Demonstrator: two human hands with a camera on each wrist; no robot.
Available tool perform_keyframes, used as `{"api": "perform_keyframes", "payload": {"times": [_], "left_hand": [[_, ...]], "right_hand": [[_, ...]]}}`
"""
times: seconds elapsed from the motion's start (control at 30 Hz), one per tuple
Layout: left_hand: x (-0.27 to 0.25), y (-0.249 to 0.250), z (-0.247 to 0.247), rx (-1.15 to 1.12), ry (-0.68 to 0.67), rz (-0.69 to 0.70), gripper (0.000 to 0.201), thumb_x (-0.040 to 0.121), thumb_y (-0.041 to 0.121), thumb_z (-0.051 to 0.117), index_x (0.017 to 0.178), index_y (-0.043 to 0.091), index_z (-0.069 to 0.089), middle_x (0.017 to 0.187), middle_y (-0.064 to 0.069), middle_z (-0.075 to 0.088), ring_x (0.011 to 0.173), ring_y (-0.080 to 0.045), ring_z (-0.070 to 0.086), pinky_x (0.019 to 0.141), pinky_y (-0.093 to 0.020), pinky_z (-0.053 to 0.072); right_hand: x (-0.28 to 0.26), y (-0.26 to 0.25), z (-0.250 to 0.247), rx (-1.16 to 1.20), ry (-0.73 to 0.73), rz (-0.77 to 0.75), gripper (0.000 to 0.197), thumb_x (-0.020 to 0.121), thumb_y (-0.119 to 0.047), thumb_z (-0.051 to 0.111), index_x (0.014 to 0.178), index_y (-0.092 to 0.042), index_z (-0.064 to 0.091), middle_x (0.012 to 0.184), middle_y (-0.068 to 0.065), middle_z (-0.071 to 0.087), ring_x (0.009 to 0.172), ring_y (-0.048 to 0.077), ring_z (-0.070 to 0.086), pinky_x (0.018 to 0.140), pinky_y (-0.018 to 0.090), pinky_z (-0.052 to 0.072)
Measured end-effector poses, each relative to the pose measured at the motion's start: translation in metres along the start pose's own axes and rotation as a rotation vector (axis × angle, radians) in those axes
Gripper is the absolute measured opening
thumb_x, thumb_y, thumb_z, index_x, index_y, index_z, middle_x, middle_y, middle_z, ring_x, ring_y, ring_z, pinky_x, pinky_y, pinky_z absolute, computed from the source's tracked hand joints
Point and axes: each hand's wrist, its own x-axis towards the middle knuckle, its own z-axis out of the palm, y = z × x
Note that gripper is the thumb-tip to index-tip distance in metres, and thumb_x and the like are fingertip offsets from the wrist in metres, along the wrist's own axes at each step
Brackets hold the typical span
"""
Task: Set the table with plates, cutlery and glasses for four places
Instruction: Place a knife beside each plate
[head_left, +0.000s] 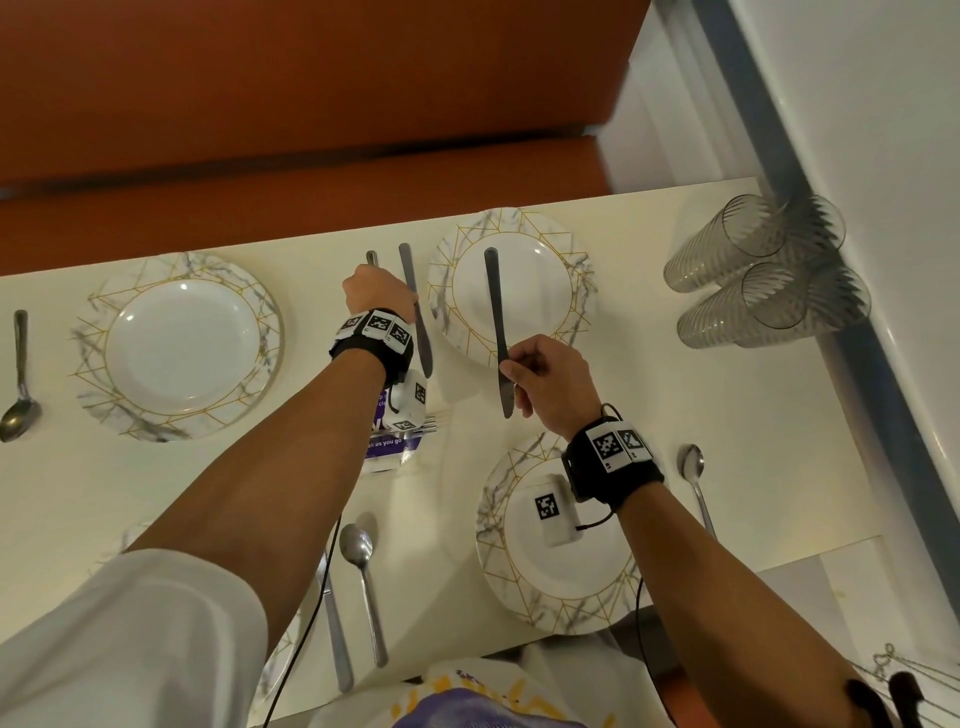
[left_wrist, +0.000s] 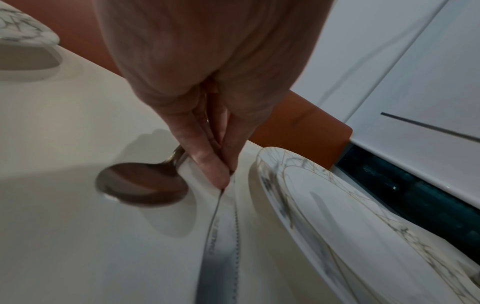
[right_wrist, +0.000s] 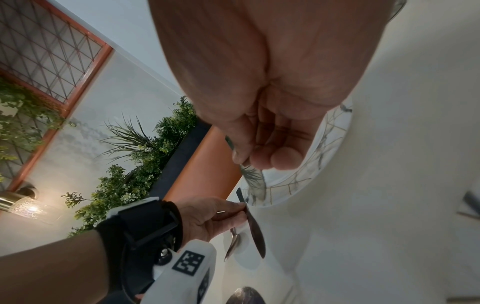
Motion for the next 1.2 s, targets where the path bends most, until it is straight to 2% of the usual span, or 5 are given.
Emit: {"api": "perform_keyframes", "payload": {"times": [0.37, 0.6, 0.9, 1.07, 1.2], "left_hand": [[-0.059, -0.001, -0.056, -0.165, 0.044, 0.352, 0.021, 0.095, 0.028, 0.060, 0.094, 0.017, 0.077, 0.089, -0.005, 0.077, 0.077, -0.030, 0.075, 0.069, -0.043, 0.065], [-0.150, -0.012, -0.094, -0.469, -0.219, 0.591, 0.023, 0.106, 0.025, 0.054, 0.106, 0.012, 0.073, 0.086, 0.000, 0.075, 0.064, -0.004, 0.068, 0.060, -0.022, 0.057], [-0.209, -0.088, -0.133, -0.608, -0.146, 0.486, 0.028, 0.093, 0.013, 0.070, 0.120, 0.020, 0.065, 0.098, -0.006, 0.076, 0.081, -0.024, 0.076, 0.075, -0.043, 0.065], [-0.218, -0.136, -0.164, -0.662, -0.066, 0.409, 0.031, 0.094, 0.004, 0.068, 0.124, 0.013, 0.066, 0.097, -0.013, 0.074, 0.083, -0.027, 0.075, 0.065, -0.033, 0.061], [-0.205, -0.174, -0.200, -0.679, 0.003, 0.361, 0.025, 0.096, 0.004, 0.066, 0.120, 0.010, 0.067, 0.093, -0.014, 0.074, 0.076, -0.024, 0.071, 0.066, -0.036, 0.061]], "right_hand": [[-0.014, -0.017, 0.008, 0.053, 0.038, -0.030, 0.008, 0.092, -0.012, 0.069, 0.095, -0.005, 0.064, 0.064, 0.006, 0.067, 0.045, 0.016, 0.057, 0.045, 0.027, 0.048], [-0.037, -0.034, 0.043, 0.086, 0.025, -0.102, 0.010, 0.093, -0.014, 0.070, 0.095, -0.006, 0.064, 0.061, 0.003, 0.064, 0.041, 0.017, 0.054, 0.043, 0.026, 0.045], [-0.066, -0.055, 0.089, 0.002, -0.088, -0.249, 0.007, 0.089, -0.023, 0.072, 0.089, -0.022, 0.065, 0.080, 0.001, 0.070, 0.064, 0.021, 0.065, 0.061, 0.034, 0.053], [-0.091, -0.066, 0.128, -0.031, -0.186, -0.292, 0.003, 0.091, -0.019, 0.069, 0.093, -0.019, 0.070, 0.085, -0.003, 0.073, 0.073, 0.018, 0.071, 0.070, 0.037, 0.060], [-0.109, -0.081, 0.160, -0.024, -0.250, -0.266, 0.017, 0.093, -0.007, 0.058, 0.097, -0.015, 0.072, 0.079, -0.003, 0.073, 0.064, 0.005, 0.070, 0.057, 0.025, 0.057]]}}
